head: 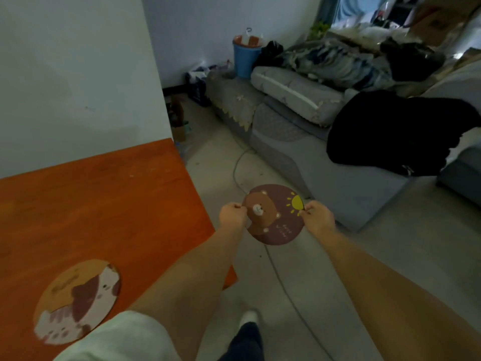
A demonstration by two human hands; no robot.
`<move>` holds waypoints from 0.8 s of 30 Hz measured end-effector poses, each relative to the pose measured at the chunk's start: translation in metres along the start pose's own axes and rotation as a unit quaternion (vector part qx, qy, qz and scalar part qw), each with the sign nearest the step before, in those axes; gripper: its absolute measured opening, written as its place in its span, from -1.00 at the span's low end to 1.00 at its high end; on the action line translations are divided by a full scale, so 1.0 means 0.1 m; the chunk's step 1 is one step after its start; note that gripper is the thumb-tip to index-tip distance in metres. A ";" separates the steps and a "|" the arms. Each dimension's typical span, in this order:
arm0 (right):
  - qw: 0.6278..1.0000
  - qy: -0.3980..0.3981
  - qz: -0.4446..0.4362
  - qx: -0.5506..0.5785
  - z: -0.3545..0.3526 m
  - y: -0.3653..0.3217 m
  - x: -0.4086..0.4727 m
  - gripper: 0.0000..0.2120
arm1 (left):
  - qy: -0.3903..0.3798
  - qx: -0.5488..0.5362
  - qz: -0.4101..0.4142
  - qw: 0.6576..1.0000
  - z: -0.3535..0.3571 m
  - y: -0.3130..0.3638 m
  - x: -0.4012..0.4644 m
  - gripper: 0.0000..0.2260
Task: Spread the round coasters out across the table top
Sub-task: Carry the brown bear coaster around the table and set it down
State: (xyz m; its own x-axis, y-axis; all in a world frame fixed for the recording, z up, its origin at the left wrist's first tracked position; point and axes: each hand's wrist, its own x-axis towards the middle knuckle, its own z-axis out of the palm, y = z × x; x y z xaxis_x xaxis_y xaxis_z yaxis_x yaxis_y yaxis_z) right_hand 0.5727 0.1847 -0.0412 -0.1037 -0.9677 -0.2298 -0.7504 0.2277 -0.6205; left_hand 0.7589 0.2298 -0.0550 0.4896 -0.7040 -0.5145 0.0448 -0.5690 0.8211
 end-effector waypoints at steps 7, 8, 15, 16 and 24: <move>0.999 0.001 -0.049 -0.015 -0.54 -0.09 1.20 -0.95 | 0.009 -0.031 0.026 0.999 0.88 0.83 0.82 -0.81; 0.999 0.006 -0.050 -0.019 -0.67 -0.11 1.39 -0.93 | 0.001 -0.033 0.028 0.999 1.03 0.99 0.91 -0.84; 0.999 0.016 -0.029 -0.015 -1.16 -0.17 2.50 -0.90 | -0.018 -0.014 0.039 0.999 1.75 1.69 1.38 -0.82; 0.999 0.001 -0.038 -0.014 -1.12 -0.24 2.65 -0.93 | -0.009 -0.013 0.035 0.999 1.75 1.73 1.48 -0.84; 0.963 -0.157 -0.204 -0.080 -0.34 -1.29 3.63 -0.92 | 0.167 -0.107 -0.030 0.980 1.22 1.80 2.27 -0.85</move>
State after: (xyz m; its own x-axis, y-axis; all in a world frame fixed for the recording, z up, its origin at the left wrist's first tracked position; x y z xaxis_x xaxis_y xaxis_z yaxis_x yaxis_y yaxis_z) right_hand 0.6096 -0.2001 -0.0188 0.4043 -0.8871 -0.2227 -0.7802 -0.2075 -0.5901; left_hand 0.7716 -0.0844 -0.0542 0.7361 -0.4742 -0.4830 0.2460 -0.4774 0.8436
